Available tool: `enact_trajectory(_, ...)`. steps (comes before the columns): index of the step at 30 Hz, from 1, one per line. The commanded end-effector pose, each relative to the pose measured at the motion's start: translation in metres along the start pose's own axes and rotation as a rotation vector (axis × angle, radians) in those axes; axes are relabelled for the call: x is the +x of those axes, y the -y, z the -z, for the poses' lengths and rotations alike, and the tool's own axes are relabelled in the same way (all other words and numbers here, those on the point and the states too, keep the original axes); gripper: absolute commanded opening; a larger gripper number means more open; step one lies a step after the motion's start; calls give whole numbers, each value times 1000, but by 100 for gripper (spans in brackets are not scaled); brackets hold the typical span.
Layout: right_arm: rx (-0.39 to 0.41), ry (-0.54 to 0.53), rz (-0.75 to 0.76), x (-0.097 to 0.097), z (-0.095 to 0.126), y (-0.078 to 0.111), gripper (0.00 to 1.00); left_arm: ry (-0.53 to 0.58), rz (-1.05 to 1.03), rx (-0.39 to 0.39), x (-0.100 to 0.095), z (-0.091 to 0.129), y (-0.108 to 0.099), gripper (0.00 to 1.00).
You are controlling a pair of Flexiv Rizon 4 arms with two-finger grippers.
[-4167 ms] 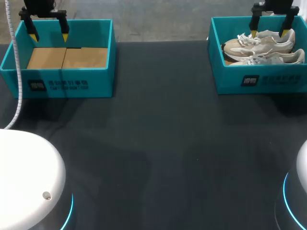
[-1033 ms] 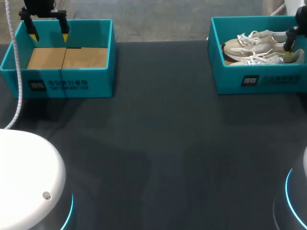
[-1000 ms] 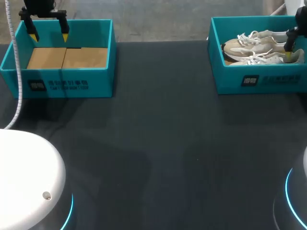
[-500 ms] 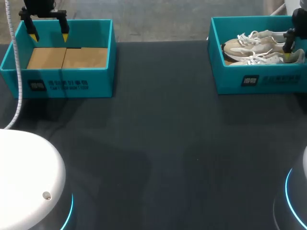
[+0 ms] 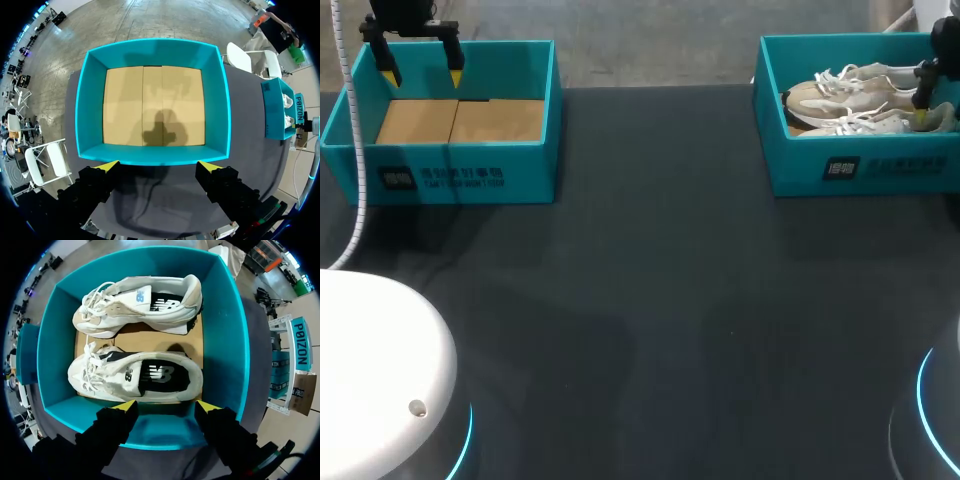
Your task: Take the shoe out of the shoebox, open the shoe tongue, remove and reinsert the insole, then place the shoe into the shoebox
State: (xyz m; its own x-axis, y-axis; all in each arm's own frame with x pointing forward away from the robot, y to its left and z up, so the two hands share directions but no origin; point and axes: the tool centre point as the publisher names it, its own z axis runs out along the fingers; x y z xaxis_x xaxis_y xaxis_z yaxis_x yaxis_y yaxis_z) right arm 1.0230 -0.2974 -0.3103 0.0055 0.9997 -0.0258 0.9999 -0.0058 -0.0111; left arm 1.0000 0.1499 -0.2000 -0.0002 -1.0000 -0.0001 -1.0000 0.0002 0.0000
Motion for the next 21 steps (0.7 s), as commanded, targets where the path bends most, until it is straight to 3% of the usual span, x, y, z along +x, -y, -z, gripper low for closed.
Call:
enact_trajectory(1,14,-5,2,-2,-5,-6,69,0,0,0,0,0,0,100)
enact_trajectory(16,42,-31,17,-13,-23,-14,58,0,0,0,0,0,0,100)
enact_trajectory(21,58,-29,23,-13,-29,-19,70,0,0,0,0,0,0,100)
